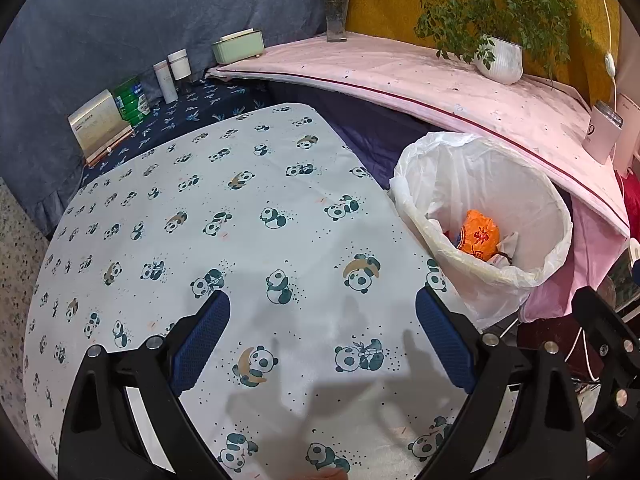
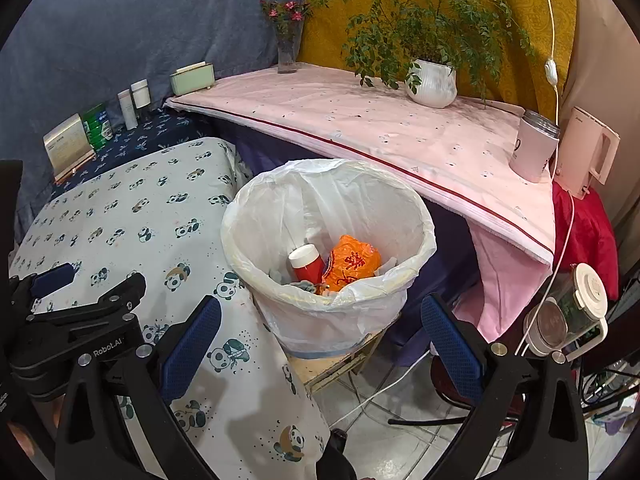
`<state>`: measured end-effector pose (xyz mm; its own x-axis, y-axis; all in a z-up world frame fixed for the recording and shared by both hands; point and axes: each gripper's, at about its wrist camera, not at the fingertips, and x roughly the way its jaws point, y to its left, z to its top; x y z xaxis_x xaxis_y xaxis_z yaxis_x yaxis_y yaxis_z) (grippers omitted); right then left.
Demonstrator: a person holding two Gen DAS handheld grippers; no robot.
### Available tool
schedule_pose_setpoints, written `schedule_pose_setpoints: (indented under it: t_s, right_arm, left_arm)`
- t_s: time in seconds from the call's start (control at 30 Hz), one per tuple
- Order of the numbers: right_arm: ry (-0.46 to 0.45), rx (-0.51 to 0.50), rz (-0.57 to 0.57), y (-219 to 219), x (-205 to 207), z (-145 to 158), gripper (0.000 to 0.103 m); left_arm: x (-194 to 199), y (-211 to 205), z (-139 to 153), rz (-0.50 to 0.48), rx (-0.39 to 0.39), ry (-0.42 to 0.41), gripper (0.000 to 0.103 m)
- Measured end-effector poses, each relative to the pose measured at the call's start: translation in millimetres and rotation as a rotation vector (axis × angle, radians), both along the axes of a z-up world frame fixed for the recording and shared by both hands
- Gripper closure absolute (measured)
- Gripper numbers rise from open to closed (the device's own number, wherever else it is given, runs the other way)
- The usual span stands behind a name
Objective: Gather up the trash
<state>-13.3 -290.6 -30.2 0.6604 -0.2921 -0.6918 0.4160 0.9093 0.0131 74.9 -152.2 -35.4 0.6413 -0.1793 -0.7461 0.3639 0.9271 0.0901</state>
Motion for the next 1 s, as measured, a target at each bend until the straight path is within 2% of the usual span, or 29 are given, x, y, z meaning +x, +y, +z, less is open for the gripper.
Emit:
schedule_pose_setpoints:
  t_s: [1.0]
  right_arm:
    - [0.01, -0.004, -0.005, 0.6, -2.8, -4.4, 0.006]
  left_arm:
    - [-4.4, 1.0, -2.3, 0.015, 0.014, 0.007, 0.013]
